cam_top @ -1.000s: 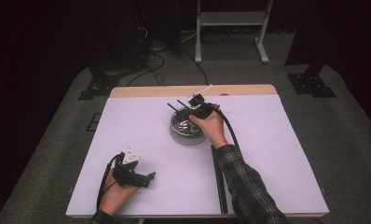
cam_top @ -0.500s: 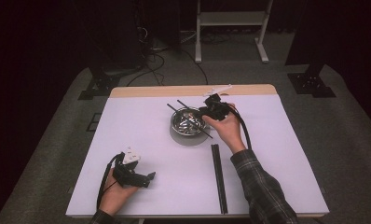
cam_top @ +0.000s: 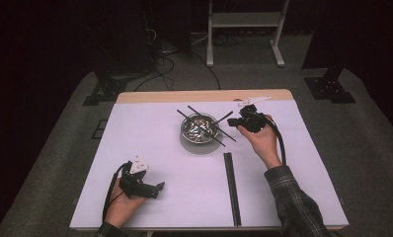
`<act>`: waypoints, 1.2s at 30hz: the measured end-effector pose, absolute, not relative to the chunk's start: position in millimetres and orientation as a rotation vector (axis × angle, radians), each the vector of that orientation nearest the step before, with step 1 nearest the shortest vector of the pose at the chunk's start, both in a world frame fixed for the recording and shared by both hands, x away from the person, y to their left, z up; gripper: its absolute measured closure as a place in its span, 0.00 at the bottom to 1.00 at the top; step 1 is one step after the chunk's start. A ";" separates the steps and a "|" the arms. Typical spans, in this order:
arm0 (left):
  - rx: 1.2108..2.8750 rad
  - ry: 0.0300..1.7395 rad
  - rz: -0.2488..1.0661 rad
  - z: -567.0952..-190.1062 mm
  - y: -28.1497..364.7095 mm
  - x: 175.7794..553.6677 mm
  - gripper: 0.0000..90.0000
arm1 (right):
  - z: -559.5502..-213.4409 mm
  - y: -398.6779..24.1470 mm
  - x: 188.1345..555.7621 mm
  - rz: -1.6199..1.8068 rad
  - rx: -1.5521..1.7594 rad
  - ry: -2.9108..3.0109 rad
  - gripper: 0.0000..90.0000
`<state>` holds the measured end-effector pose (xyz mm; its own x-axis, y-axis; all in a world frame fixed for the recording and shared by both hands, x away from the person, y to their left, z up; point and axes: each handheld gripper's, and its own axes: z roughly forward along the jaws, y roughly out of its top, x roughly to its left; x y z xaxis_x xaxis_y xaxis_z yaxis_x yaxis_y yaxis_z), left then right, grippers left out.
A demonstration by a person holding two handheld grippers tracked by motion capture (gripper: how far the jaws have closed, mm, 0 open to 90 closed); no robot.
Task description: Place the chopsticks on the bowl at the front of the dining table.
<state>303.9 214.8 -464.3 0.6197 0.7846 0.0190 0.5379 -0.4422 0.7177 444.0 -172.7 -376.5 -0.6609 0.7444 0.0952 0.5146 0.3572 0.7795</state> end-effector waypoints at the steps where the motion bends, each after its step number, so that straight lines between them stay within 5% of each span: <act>1: 2.154 1.033 0.461 -464.3 214.8 303.9 0.00 | -379.4 -176.4 443.9 1.181 1.126 2.352 1.00; 36: 2.157 1.034 0.460 -464.0 214.9 303.8 0.00 | -412.8 -151.0 422.8 1.161 1.027 2.529 1.00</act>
<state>303.8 214.9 -464.0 0.6201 0.7843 0.0188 0.5395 -0.4437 0.7156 422.8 -151.0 -412.8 -0.7464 0.6545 0.1200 0.5177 0.4579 0.7227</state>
